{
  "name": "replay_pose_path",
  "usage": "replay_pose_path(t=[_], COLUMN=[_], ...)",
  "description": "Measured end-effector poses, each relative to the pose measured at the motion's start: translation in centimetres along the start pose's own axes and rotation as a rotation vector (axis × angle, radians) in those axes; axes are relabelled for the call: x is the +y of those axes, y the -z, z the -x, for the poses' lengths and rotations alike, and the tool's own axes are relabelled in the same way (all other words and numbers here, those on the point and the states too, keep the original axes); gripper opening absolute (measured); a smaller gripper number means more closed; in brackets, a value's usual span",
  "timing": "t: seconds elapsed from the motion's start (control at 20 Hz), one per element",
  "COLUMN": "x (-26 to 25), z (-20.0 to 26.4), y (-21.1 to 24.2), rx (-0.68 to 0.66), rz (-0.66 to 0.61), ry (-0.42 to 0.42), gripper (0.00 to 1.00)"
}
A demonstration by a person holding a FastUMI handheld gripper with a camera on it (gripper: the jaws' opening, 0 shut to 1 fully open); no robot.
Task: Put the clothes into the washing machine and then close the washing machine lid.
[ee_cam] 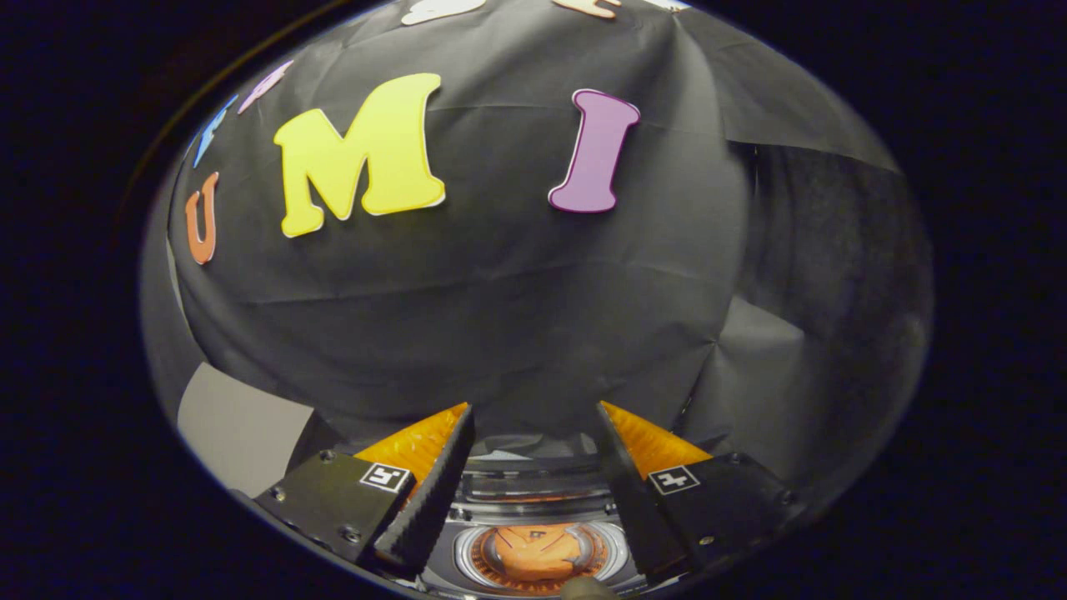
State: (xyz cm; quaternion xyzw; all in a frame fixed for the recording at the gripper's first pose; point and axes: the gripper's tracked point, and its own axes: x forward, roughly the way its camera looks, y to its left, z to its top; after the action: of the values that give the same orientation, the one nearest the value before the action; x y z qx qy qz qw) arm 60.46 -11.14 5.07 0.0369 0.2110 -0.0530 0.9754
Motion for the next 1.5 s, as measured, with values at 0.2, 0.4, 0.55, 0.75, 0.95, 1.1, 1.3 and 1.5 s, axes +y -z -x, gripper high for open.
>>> replay_pose_path(t=[0.2,0.4,0.55,0.75,0.95,1.1,1.3,1.5], x=[-0.2,-0.3,-0.1,-0.1,-0.2,-0.2,-0.1,0.0], z=[-2.8,-4.9,-6.2,-6.1,-5.9,-5.6,-5.1,-4.5], y=[0.4,1.4,4.5,4.4,4.4,4.3,4.6,4.9], rx=[0.042,0.077,0.158,0.102,0.1,0.088,0.075,0.058], rz=[0.009,0.02,0.017,0.035,0.037,0.039,0.046,0.051], ry=[0.017,0.031,0.02,0.026,0.026,0.019,0.012,0.005], gripper=[0.89,0.89,0.89,0.94,0.94,0.94,0.94,0.94])
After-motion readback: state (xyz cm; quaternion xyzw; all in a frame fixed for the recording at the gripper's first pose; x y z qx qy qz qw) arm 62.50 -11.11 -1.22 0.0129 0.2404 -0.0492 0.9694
